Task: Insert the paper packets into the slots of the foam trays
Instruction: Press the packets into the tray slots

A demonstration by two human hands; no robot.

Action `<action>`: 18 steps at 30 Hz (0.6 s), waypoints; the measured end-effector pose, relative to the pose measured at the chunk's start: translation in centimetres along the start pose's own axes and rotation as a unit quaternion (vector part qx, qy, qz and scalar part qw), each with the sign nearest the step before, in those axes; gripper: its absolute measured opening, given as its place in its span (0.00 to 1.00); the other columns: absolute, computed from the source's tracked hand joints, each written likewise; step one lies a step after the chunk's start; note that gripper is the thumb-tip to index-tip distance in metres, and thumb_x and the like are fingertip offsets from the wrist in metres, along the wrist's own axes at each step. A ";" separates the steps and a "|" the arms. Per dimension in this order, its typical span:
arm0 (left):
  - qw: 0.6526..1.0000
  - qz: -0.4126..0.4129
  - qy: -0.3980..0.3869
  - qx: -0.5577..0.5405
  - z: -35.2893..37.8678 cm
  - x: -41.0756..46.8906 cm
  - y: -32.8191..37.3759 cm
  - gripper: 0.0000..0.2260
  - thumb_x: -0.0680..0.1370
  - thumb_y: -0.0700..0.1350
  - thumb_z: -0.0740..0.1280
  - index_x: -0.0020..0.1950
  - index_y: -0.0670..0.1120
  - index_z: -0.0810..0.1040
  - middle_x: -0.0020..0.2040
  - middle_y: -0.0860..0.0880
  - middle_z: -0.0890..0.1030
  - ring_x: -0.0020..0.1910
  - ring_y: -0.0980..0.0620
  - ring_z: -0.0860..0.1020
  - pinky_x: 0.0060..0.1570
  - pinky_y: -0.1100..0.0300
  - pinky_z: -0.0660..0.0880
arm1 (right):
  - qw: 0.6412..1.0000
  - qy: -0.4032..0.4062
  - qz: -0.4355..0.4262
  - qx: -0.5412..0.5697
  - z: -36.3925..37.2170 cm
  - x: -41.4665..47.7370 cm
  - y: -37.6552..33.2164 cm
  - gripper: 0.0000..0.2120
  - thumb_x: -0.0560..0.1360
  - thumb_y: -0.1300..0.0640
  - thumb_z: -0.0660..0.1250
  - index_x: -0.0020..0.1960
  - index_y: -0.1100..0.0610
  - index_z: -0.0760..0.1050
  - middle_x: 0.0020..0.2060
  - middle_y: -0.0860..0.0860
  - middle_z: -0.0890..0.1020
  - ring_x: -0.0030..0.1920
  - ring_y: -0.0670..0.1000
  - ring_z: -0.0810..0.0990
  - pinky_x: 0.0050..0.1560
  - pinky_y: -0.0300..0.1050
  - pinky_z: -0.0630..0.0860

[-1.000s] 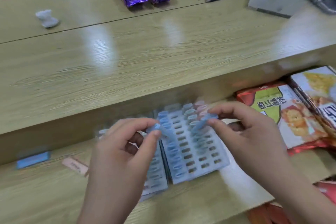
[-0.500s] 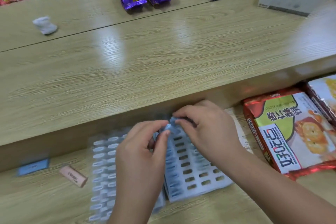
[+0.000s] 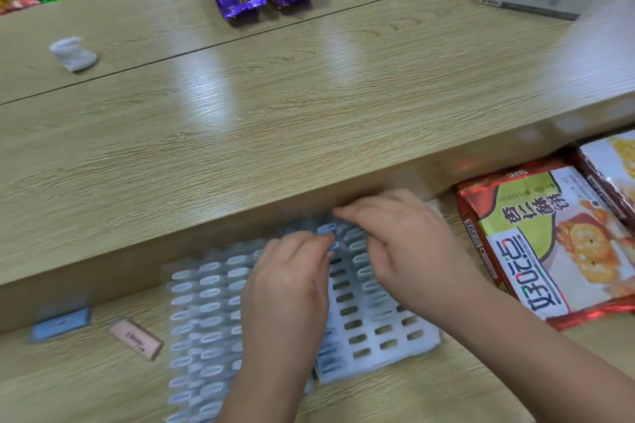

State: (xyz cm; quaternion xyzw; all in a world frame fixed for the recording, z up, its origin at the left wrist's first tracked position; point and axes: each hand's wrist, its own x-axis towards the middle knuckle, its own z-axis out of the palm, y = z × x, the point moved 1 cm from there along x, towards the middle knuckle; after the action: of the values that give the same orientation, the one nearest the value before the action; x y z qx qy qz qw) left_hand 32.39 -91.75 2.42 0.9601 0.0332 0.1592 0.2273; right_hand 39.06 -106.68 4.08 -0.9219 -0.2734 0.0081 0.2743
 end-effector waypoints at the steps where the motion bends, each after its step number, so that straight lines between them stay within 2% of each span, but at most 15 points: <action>1: 1.000 0.004 -0.007 0.019 0.0 0.1 0.1 0.09 0.73 0.39 0.76 0.52 0.46 0.86 0.46 0.51 0.84 0.41 0.47 0.80 0.35 0.53 0.78 | 1.000 0.000 -0.001 0.001 -0.1 -0.1 0.0 0.22 0.71 0.67 0.62 0.62 0.55 0.81 0.54 0.47 0.84 0.55 0.53 0.78 0.58 0.44 0.74; 4: 0.993 0.003 -0.058 0.107 -0.4 0.7 0.6 0.08 0.71 0.42 0.78 0.48 0.49 0.86 0.42 0.54 0.83 0.39 0.48 0.76 0.26 0.59 0.68 | 1.000 -0.001 0.003 0.006 -0.1 -0.4 -0.3 0.23 0.70 0.69 0.62 0.62 0.56 0.80 0.56 0.48 0.83 0.57 0.54 0.77 0.59 0.44 0.73; 6: 0.985 0.007 -0.082 0.154 -0.8 0.9 1.0 0.07 0.70 0.44 0.79 0.45 0.50 0.85 0.42 0.54 0.81 0.40 0.50 0.75 0.28 0.61 0.62 | 1.000 0.021 -0.001 0.004 -0.3 -0.7 -0.9 0.23 0.69 0.68 0.61 0.61 0.56 0.81 0.56 0.48 0.82 0.56 0.55 0.77 0.60 0.41 0.71; 7: 0.984 0.010 -0.077 0.158 -1.0 0.8 0.9 0.07 0.70 0.44 0.78 0.46 0.50 0.84 0.43 0.54 0.80 0.41 0.50 0.75 0.28 0.61 0.62 | 0.999 0.038 -0.004 0.003 -0.3 -0.9 -1.3 0.23 0.69 0.67 0.60 0.61 0.57 0.81 0.56 0.49 0.82 0.56 0.55 0.77 0.60 0.39 0.69; 9: 0.992 0.006 -0.041 0.118 -1.7 0.3 0.1 0.08 0.74 0.45 0.75 0.53 0.48 0.84 0.46 0.51 0.79 0.43 0.49 0.75 0.28 0.59 0.67 | 0.997 0.077 -0.014 0.002 -0.4 -1.1 -2.5 0.21 0.70 0.66 0.61 0.60 0.56 0.81 0.56 0.48 0.82 0.56 0.54 0.78 0.61 0.34 0.67; 11: 0.999 -0.018 0.006 0.048 -3.7 -0.6 -1.7 0.12 0.79 0.47 0.66 0.61 0.46 0.82 0.48 0.50 0.78 0.45 0.48 0.75 0.32 0.55 0.74 | 0.994 0.108 -0.031 0.014 0.1 -1.1 -4.8 0.18 0.72 0.65 0.62 0.58 0.55 0.82 0.55 0.46 0.83 0.56 0.51 0.78 0.60 0.33 0.67; 12: 0.999 -0.033 0.031 0.023 -5.1 -1.3 -3.0 0.13 0.80 0.48 0.63 0.61 0.47 0.81 0.48 0.50 0.77 0.46 0.49 0.76 0.34 0.54 0.75 | 0.992 0.115 -0.042 0.028 0.6 -1.0 -6.3 0.17 0.72 0.64 0.63 0.57 0.54 0.82 0.54 0.45 0.83 0.55 0.50 0.79 0.59 0.35 0.70; 14: 0.994 -0.078 0.075 -0.003 -7.7 -3.0 -6.3 0.11 0.81 0.49 0.63 0.57 0.49 0.82 0.47 0.53 0.77 0.45 0.52 0.76 0.39 0.55 0.75 | 0.990 0.103 -0.072 0.059 2.1 -0.8 -9.8 0.14 0.73 0.63 0.65 0.56 0.53 0.82 0.53 0.44 0.82 0.53 0.48 0.79 0.55 0.39 0.72; 18: 0.970 -0.210 0.118 0.015 -11.8 -7.1 -14.8 0.05 0.77 0.47 0.68 0.50 0.52 0.83 0.46 0.56 0.77 0.39 0.53 0.77 0.36 0.60 0.72 | 0.988 0.027 -0.135 0.072 7.3 -0.1 -17.8 0.09 0.77 0.57 0.64 0.54 0.52 0.81 0.47 0.45 0.82 0.48 0.50 0.79 0.50 0.43 0.75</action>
State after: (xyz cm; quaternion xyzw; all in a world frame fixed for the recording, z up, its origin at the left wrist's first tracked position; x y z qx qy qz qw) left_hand 22.00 -74.48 3.76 0.9094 0.2629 0.2199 0.2356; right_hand 28.85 -90.66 6.95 -0.8543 -0.3867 -0.0339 0.3456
